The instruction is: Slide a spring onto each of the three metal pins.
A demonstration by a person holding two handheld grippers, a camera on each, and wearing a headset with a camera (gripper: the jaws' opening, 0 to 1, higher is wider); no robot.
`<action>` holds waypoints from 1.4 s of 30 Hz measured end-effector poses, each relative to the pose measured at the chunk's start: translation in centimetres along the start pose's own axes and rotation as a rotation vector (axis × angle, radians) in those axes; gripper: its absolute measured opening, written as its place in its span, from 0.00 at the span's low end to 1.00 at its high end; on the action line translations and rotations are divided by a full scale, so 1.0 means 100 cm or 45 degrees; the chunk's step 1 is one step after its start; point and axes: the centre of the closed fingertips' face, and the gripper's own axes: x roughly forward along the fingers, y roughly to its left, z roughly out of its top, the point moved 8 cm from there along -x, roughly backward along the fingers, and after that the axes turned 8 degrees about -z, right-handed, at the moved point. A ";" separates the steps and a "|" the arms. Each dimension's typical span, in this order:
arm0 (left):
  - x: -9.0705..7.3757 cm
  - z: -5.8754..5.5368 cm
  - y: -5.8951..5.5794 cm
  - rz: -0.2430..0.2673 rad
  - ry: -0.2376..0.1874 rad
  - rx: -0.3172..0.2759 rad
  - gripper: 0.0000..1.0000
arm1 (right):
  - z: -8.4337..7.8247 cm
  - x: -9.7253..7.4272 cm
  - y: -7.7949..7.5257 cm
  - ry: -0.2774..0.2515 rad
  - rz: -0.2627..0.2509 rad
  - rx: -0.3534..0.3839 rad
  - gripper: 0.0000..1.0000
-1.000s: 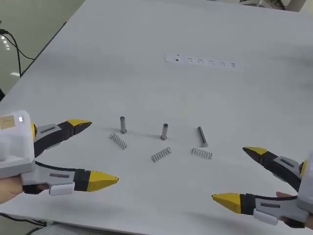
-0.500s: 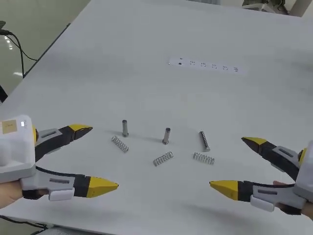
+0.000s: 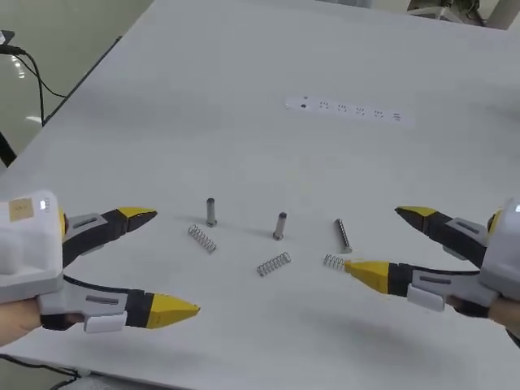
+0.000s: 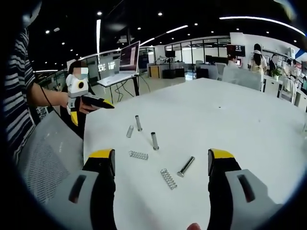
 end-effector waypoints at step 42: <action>-0.003 -0.010 0.002 0.016 -0.006 -0.057 0.91 | -0.018 0.092 -0.043 0.770 -0.180 0.349 0.27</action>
